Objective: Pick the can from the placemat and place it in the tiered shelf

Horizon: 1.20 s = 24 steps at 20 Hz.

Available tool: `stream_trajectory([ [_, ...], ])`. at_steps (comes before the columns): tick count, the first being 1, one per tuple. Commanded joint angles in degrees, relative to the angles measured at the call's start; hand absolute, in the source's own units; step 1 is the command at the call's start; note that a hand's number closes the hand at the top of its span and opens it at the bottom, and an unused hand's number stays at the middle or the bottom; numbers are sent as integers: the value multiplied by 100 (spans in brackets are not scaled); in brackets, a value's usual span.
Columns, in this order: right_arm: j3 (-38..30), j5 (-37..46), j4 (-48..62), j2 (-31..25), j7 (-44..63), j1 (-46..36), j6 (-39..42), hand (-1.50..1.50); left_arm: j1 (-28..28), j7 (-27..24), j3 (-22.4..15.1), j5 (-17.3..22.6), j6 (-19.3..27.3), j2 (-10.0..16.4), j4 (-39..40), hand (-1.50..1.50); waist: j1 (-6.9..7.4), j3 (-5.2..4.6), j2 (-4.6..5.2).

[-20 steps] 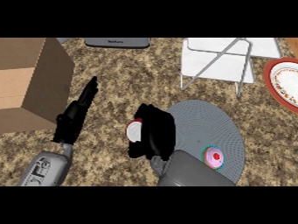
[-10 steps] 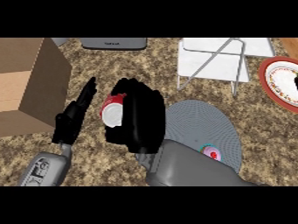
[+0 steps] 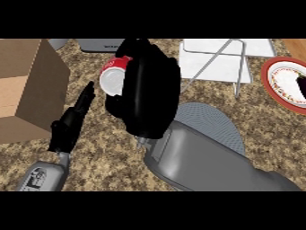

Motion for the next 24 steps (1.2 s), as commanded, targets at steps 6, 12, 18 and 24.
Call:
stream_trajectory([
  [6,-907,931,191,79,1159,-737,1063,150,55,-86,128,22,-46,45,-52,0,-27,2,36],
  [12,-1755,1117,153,12,735,-1057,1518,150,-125,-69,255,88,-118,17,106,0,-73,4,47],
  [18,-2521,1312,367,-272,64,-1276,1580,150,-13,51,89,-107,-94,-32,-110,0,-23,8,59],
  [24,-2908,1482,762,-318,-539,-1432,1674,150,-37,-267,303,-52,-244,-31,294,0,-11,5,82],
])
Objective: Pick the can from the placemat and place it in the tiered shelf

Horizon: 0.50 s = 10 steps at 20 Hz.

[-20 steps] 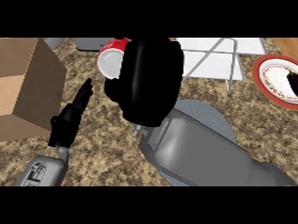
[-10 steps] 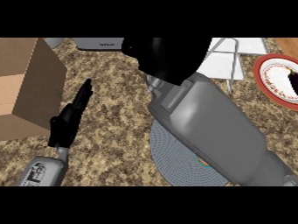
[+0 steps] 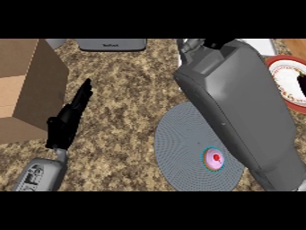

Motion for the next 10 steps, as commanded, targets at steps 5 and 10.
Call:
stream_trajectory([
  [5,-605,203,868,-439,-474,-237,-49,150,365,203,-173,-132,45,-155,-563,0,74,2,15],
  [10,-429,822,1301,-175,-366,-84,-432,150,363,195,-173,-191,23,-255,-557,0,71,1,19],
])
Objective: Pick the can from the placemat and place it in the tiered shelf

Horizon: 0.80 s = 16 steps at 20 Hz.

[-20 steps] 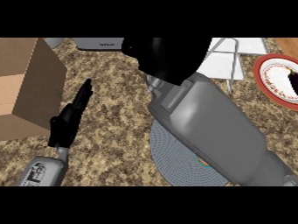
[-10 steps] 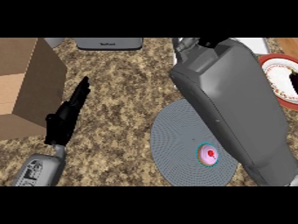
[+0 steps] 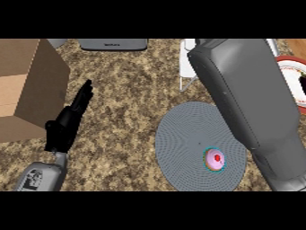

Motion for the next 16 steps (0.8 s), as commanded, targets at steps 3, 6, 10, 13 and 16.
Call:
stream_trajectory([
  [3,-60,138,993,-170,-681,-222,-475,150,-70,-191,19,-100,-2,-138,268,0,26,-3,25],
  [6,-348,98,1417,-190,-849,-17,-1441,150,-284,-212,153,-10,-134,-113,402,0,37,-1,34],
  [10,-906,-472,1072,-117,-953,-34,-2466,150,-271,-173,16,-174,-5,-204,383,0,74,14,65],
  [13,-1023,-707,1278,-214,-1506,412,-3078,150,4,-107,-68,-136,-37,-280,141,0,62,7,31],
  [16,-1206,-1013,1828,-289,-1992,295,-3379,150,184,-193,-13,-183,-32,-215,-29,0,93,3,33],
])
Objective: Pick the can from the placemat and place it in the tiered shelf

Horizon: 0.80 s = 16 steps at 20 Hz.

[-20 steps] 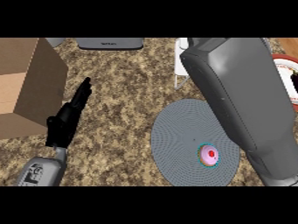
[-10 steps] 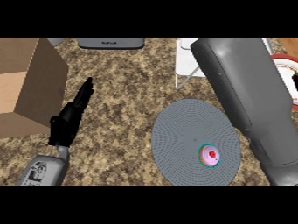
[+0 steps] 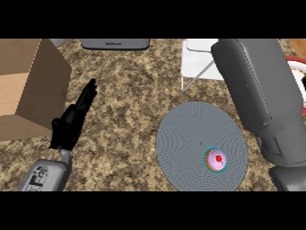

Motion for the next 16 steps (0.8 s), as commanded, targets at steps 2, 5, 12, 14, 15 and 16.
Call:
stream_trajectory([
  [2,-408,-565,757,-207,-682,-293,-620,150,15,-250,59,-38,-79,-51,303,0,1,-5,5],
  [5,-543,-932,912,-416,-1201,-275,-732,150,-115,26,45,-140,43,-95,27,0,1,-2,0],
  [12,-500,538,1242,-632,611,-66,-424,-150,-48,243,315,31,-180,208,-187,0,-58,-8,-45],
  [14,-484,574,938,-668,704,168,-272,-150,236,13,115,-116,-93,19,-186,0,-99,-6,-51],
  [15,-345,648,617,-451,816,383,-229,-150,11,16,266,-52,-83,-20,77,0,-132,-6,-50],
  [16,-512,593,881,-603,776,133,-294,-150,132,206,166,-37,-145,-12,-330,0,-65,-5,-38],
])
